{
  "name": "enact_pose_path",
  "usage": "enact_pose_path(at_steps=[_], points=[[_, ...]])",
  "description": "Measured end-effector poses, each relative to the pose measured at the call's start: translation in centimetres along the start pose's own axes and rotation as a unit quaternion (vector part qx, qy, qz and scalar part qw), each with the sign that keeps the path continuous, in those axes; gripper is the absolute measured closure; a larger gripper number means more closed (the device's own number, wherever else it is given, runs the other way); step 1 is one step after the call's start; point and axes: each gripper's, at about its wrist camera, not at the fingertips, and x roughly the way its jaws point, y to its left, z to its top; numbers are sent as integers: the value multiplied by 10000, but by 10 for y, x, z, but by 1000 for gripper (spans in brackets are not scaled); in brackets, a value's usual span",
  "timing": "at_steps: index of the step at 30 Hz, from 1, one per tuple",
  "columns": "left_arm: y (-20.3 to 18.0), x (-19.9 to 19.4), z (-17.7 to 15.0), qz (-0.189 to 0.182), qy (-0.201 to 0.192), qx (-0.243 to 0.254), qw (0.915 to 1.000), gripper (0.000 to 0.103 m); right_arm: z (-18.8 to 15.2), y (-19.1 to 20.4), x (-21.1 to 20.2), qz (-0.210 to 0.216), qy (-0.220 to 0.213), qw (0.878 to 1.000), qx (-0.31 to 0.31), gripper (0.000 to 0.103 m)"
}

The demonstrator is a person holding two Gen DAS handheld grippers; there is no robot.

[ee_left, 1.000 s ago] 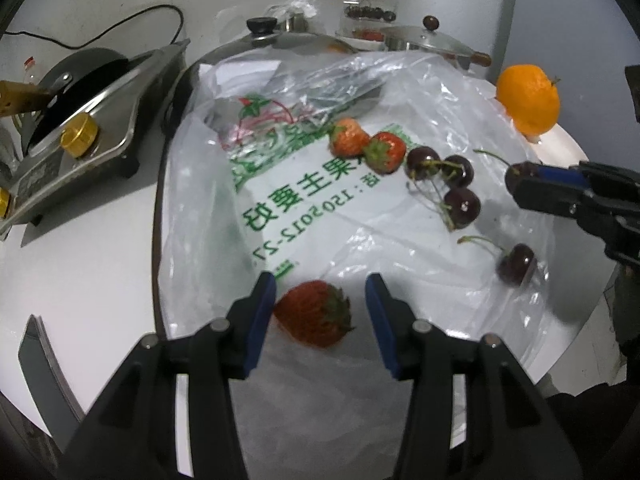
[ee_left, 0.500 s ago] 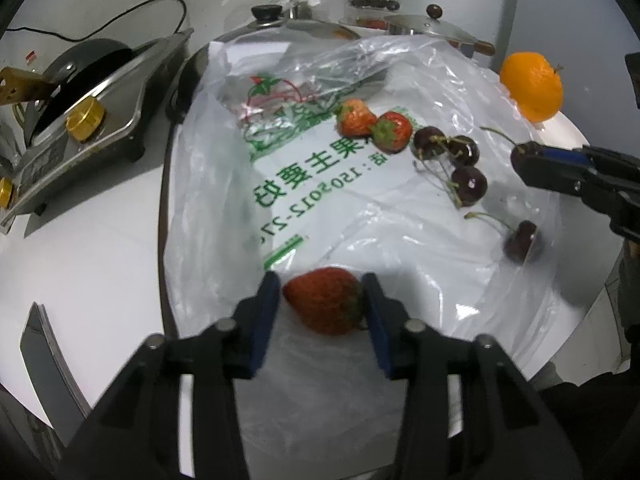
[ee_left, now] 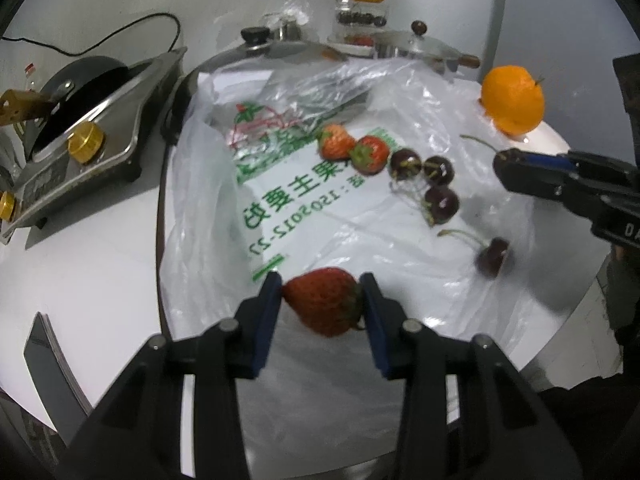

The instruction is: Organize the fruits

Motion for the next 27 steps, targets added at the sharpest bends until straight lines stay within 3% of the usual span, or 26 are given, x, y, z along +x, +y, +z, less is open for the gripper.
enact_pose_path(at_steps=[13,27], points=[[-25,-23,23,-143,-330,41,9993,62,3,-13,-24,-79,-246,9997,12,77],[-64,-22,43,-177,-377,228,9989,62,-4,-49,-47,-182,-438,9986,217,77]])
